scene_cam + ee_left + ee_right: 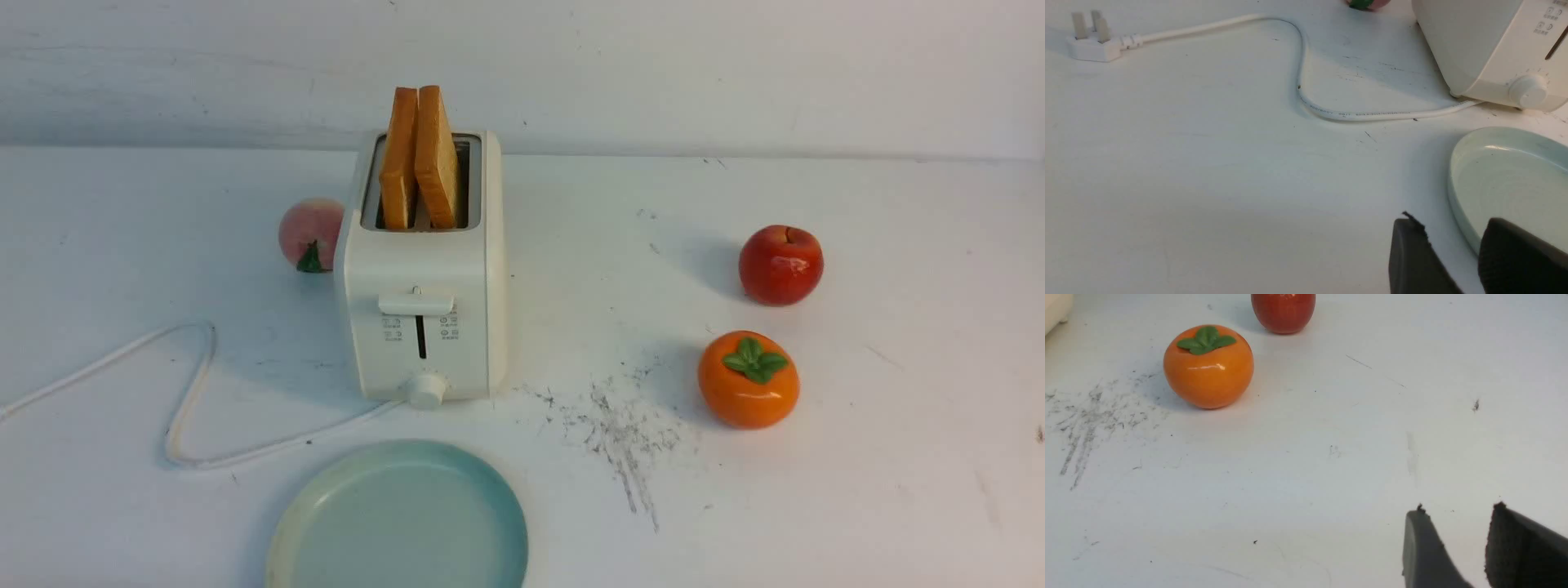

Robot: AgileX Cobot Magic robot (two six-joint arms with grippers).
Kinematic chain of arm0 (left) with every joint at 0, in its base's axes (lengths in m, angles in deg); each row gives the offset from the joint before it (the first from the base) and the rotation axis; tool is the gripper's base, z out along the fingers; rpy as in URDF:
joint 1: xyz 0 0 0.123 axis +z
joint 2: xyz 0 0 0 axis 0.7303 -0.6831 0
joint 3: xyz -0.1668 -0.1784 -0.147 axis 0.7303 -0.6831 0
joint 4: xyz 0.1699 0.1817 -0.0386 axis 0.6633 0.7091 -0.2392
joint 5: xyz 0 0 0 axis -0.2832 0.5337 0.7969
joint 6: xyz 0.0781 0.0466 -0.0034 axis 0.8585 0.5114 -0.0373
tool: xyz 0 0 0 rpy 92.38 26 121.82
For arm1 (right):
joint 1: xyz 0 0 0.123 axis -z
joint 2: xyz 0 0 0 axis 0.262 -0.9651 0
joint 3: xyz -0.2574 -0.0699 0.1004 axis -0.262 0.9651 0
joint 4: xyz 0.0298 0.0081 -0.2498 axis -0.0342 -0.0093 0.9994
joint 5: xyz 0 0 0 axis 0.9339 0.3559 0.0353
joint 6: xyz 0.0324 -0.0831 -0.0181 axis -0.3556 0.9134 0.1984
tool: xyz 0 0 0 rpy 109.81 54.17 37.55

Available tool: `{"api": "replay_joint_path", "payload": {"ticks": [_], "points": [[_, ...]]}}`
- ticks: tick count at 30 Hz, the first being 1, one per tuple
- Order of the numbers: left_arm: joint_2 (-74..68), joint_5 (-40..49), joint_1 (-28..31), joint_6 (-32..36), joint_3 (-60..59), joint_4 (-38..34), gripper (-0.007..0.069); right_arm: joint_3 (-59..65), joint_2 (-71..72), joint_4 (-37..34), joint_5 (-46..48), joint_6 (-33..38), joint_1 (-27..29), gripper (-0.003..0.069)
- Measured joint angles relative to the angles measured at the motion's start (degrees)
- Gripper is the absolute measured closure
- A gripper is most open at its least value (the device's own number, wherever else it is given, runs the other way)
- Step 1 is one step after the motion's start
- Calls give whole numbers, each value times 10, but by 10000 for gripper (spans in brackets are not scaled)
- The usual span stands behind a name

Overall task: Take toasted bread from bread machine on white table place on plate.
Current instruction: 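Reach for a toast slice standing in the toaster with the left gripper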

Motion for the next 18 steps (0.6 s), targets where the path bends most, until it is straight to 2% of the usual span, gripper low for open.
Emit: {"api": "replay_joint_path", "payload": {"ticks": [18], "points": [[0,0,0,0,0,0,384,0,0,0,0,0,0,419]]}}
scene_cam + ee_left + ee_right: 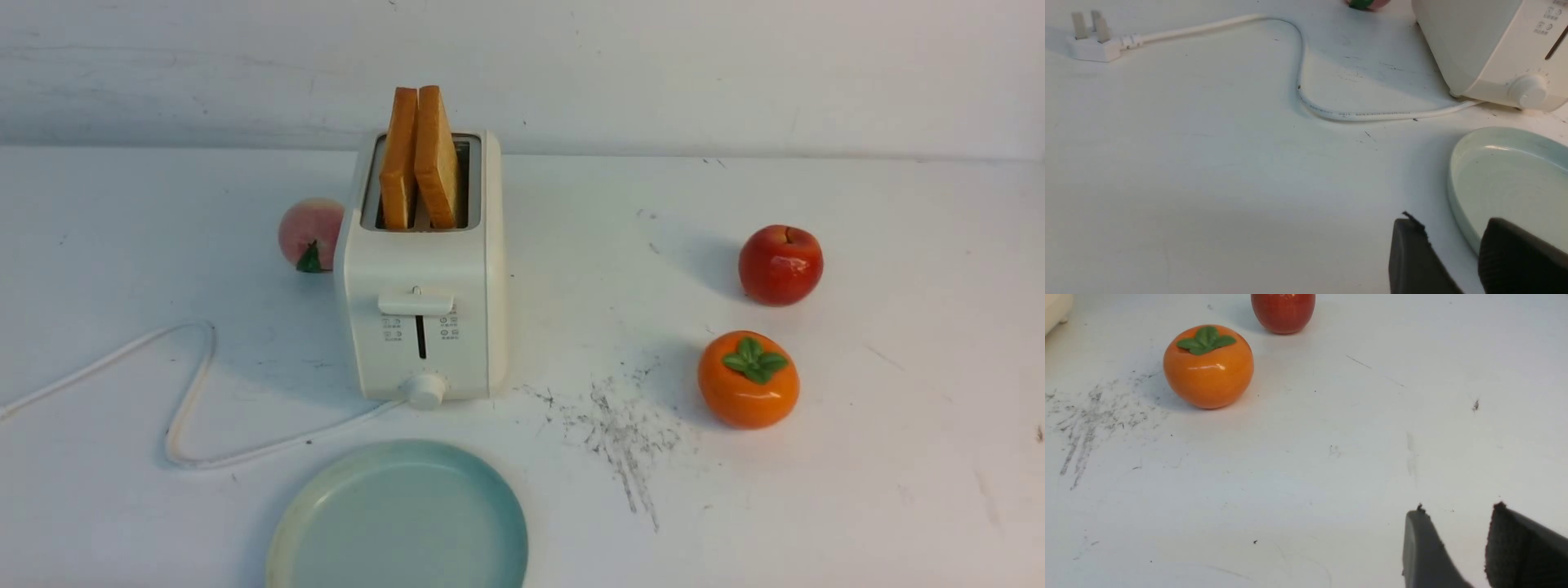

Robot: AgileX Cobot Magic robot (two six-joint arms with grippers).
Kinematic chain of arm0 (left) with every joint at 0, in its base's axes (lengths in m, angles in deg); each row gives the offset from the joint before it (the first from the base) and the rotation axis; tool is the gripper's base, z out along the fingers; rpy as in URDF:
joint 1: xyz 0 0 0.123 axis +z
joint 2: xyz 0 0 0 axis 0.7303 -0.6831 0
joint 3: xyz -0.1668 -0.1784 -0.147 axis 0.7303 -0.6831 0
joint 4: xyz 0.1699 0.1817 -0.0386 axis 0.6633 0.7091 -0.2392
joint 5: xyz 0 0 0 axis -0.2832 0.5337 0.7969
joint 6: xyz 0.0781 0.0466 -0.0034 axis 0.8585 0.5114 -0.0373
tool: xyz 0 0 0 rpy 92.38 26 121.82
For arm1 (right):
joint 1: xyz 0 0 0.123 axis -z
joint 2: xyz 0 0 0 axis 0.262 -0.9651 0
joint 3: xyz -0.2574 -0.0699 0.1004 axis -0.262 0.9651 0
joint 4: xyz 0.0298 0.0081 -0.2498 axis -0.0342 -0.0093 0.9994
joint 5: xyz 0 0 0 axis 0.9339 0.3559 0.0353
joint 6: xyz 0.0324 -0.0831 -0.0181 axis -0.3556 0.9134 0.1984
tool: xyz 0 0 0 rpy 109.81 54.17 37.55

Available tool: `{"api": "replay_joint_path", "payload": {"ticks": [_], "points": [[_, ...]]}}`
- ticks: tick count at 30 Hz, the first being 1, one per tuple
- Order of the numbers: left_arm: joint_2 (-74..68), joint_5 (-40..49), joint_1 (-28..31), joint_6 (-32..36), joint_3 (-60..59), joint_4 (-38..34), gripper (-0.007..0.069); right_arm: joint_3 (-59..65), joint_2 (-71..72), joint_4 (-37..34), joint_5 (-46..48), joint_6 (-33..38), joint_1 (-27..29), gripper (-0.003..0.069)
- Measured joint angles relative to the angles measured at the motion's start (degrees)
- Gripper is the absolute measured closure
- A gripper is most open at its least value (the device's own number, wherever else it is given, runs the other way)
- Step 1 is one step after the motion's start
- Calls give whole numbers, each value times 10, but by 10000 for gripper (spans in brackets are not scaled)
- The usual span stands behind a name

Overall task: Take toasted bread from bread machine on white table place on plate.
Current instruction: 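Reach for a toast slice standing in the toaster with the left gripper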

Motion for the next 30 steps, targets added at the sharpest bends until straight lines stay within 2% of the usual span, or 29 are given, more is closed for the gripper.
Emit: {"api": "replay_joint_path", "payload": {"ticks": [5,9,14,19,21,25,28,30], "points": [[0,-11,0,-1,0,15,384,0,0,0,0,0,0,419],[0,-65,0,-32,0,7,384,0,0,0,0,0,0,419],[0,-176,0,-140,0,-86,384,0,0,0,0,0,0,419],[0,-247,0,-202,0,-140,384,0,0,0,-2,-1,0,419],[0,-288,0,-237,0,-166,384,2,0,-31,-18,-18,0,419],[0,-389,0,-300,0,-190,384,6,0,-155,-94,-96,0,419],[0,-454,0,-323,0,-195,413,6,0,-210,-160,-121,0,419],[0,-456,0,-326,5,-197,438,6,0,-217,-181,-122,0,419]]}}
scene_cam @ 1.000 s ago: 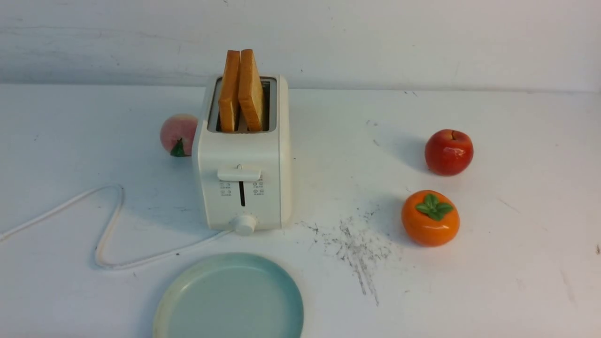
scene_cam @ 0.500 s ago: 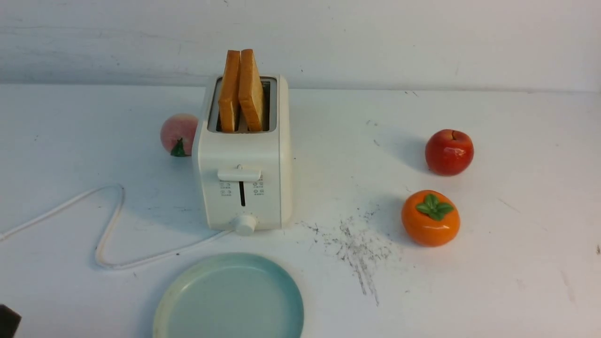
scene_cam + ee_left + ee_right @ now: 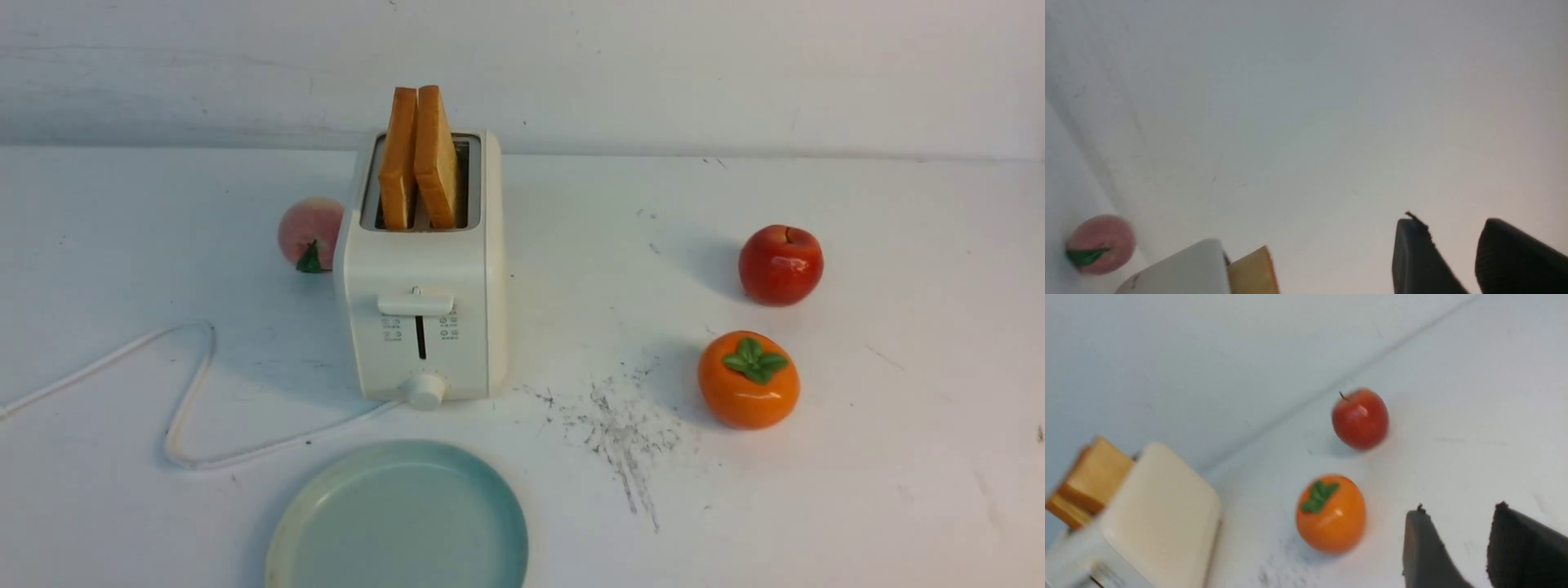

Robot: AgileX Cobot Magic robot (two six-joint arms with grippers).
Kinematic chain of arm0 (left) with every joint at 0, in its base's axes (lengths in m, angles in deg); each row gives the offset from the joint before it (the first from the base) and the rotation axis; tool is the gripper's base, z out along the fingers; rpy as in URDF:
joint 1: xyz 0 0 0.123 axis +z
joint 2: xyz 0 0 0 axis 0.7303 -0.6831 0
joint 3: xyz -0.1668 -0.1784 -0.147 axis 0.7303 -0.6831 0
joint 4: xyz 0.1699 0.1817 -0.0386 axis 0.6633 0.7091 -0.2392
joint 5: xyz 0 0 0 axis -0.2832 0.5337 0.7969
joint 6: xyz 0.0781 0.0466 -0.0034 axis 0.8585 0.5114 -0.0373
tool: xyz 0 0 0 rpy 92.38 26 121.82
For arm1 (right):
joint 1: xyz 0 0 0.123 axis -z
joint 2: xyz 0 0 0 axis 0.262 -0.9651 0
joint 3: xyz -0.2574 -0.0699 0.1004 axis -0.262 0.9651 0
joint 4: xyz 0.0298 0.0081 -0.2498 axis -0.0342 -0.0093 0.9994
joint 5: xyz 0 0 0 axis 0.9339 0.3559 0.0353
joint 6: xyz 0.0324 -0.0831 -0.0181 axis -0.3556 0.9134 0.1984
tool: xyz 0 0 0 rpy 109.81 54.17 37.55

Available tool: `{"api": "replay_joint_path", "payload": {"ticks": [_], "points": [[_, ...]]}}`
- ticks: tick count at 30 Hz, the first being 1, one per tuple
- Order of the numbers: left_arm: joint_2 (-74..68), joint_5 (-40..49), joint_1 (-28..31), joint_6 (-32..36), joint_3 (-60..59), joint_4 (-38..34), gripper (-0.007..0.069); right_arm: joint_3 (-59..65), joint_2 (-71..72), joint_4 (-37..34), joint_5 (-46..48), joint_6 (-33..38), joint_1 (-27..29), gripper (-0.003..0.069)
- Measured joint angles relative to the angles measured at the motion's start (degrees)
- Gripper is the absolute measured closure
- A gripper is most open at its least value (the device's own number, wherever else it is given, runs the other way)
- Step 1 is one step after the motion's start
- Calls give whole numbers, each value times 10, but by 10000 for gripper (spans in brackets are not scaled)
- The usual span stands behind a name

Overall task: Take toasted bread from bread machine on white table place on plate.
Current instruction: 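Reach for a toast slice standing in the toaster with the left gripper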

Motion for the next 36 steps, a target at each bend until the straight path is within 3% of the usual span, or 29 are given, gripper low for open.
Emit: {"api": "replay_joint_path", "payload": {"ticks": [1,2,4,8,9,14,16,18,22,24,26,29,36], "points": [[0,15,0,-2,20,-1,495,0,0,-7,-30,2,0,419],[0,18,0,-2,20,0,503,0,0,-7,-36,3,0,419],[0,88,0,18,78,25,627,0,0,-7,-56,7,0,419],[-2,181,0,63,151,84,638,0,0,-10,-61,7,0,419],[-22,227,0,91,192,122,638,0,0,-18,-63,-4,0,419],[-127,399,0,141,313,178,638,-7,0,-39,-63,-70,-1,419],[-214,548,0,168,398,184,638,-51,0,-40,-9,-123,-1,419],[-265,615,0,186,437,183,638,-85,-2,-39,38,-138,-1,419],[-415,745,0,255,531,149,638,-208,-64,-37,233,-103,-1,419],[-444,757,0,274,548,136,638,-238,-88,-36,282,-74,-1,419],[-512,762,0,326,583,99,638,-307,-150,-36,409,14,-1,419],[-570,738,0,374,619,60,638,-358,-225,-43,519,86,-1,442],[-713,689,-12,469,749,-1,638,-374,-315,-87,583,192,-1,670]]}}
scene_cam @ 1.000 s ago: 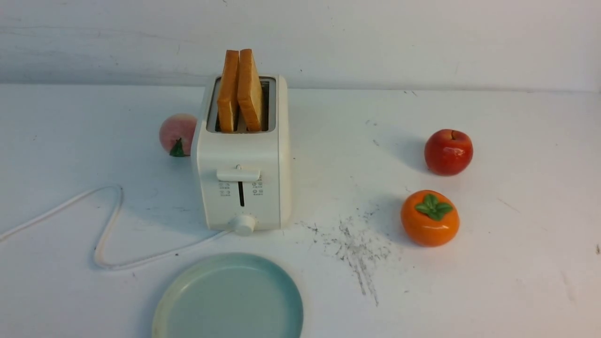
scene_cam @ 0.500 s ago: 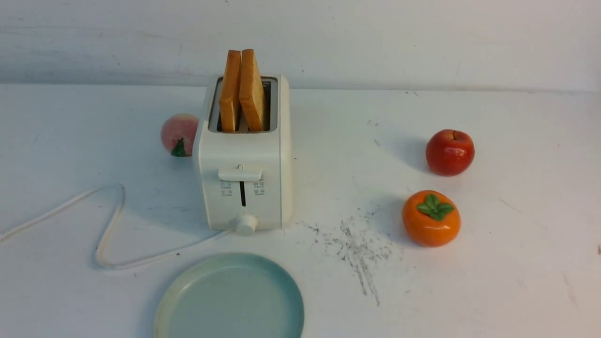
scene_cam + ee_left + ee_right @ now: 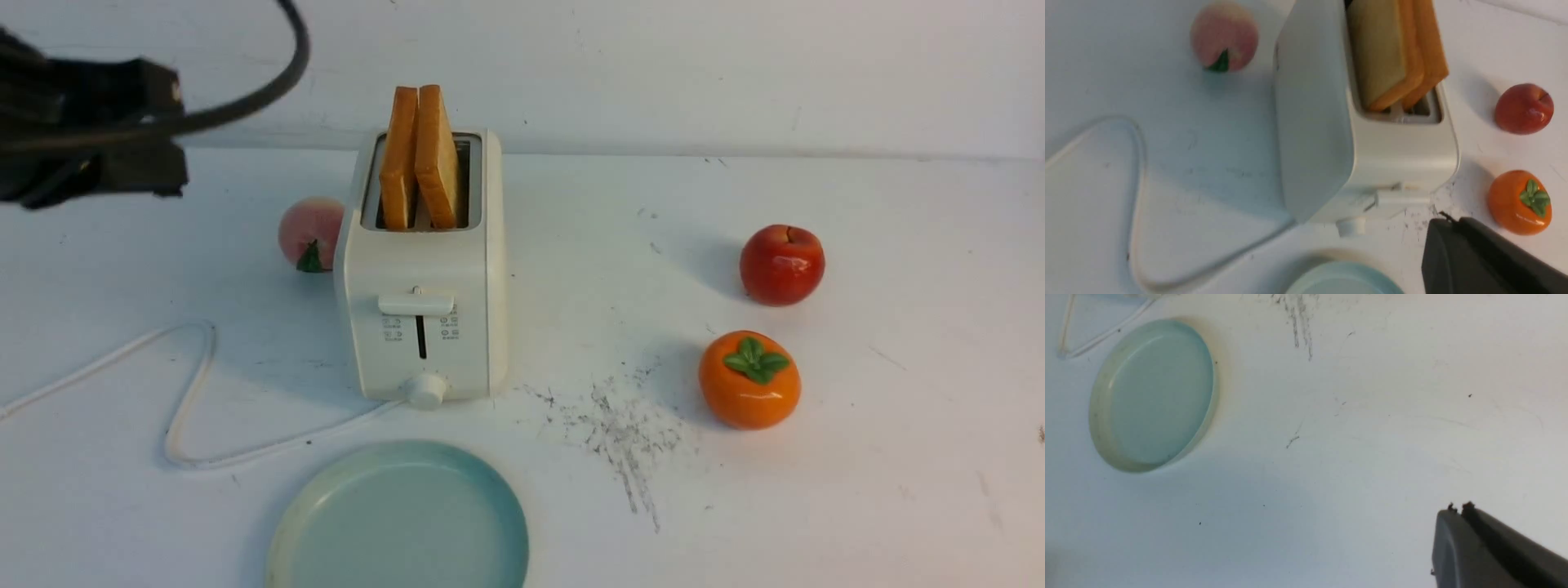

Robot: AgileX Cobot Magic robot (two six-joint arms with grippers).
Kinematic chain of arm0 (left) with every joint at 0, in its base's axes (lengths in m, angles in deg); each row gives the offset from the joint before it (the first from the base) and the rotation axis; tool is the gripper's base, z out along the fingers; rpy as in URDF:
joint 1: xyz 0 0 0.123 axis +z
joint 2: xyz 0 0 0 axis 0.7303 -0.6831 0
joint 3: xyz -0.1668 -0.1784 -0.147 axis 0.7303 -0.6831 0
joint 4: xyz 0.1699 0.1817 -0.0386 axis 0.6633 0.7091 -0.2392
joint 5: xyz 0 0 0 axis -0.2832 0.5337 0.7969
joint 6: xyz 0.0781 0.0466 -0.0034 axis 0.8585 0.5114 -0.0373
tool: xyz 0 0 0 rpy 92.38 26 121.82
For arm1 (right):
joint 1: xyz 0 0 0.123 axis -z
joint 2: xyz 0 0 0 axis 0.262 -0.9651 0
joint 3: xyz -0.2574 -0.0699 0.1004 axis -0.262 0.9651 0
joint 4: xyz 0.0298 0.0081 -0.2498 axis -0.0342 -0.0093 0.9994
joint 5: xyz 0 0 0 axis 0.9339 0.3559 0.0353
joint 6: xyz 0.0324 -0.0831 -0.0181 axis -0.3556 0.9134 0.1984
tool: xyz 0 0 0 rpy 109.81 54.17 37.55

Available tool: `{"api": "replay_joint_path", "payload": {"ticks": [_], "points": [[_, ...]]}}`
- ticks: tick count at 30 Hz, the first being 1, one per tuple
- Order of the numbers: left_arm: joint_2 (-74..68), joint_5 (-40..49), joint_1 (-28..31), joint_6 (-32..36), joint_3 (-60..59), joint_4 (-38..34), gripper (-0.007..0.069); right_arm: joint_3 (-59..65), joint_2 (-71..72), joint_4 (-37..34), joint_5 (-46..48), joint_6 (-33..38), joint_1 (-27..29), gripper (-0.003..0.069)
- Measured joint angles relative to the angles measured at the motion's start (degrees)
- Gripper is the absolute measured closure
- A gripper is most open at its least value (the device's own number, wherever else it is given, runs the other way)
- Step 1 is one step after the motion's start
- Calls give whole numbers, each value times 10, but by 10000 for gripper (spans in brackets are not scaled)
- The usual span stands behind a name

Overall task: Take toasted bread from bread machine on white table place on plate.
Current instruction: 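Reach for a toast slice standing in the toaster with the left gripper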

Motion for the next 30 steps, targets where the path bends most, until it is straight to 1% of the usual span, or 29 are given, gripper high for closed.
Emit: {"api": "replay_joint_path", "payload": {"ticks": [1,2,4,9,11,12,13,15,16,17,18,19,23,25,27,30], "points": [[-5,0,0,3,4,0,638,0,-1,-1,-1,6,0,671],[-47,-1,-12,14,35,-2,638,0,-6,-9,-8,24,0,678],[-89,0,-26,21,69,-3,638,0,-6,-15,-16,38,0,678],[-166,-2,-60,47,118,1,638,-1,-6,-21,-22,44,0,678],[-207,-22,-83,78,136,15,624,-1,-6,-22,-22,45,0,678],[-210,-24,-84,80,136,15,622,-1,-6,-22,-22,45,0,678],[-232,-42,-92,97,140,26,586,-1,-6,-23,-22,46,0,676],[-250,-60,-96,104,142,38,516,-1,-6,-23,-23,46,0,676],[-250,-62,-97,104,142,39,508,-1,-6,-23,-23,46,0,676],[-260,-74,-97,106,142,45,424,-1,-6,-24,-23,46,0,675],[-263,-78,-97,107,142,47,404,-1,-6,-24,-23,47,0,674],[-267,-90,-97,109,142,51,336,-1,-6,-24,-25,48,0,673],[-278,-114,-97,110,144,70,196,-1,-6,-25,-29,48,0,671],[-286,-119,-97,110,144,79,165,-1,-6,-25,-30,48,0,669],[-295,-123,-97,110,144,85,157,-1,-6,-25,-30,48,0,667],[-307,-126,-97,110,144,93,176,-1,-6,-25,-30,48,0,667]]}}
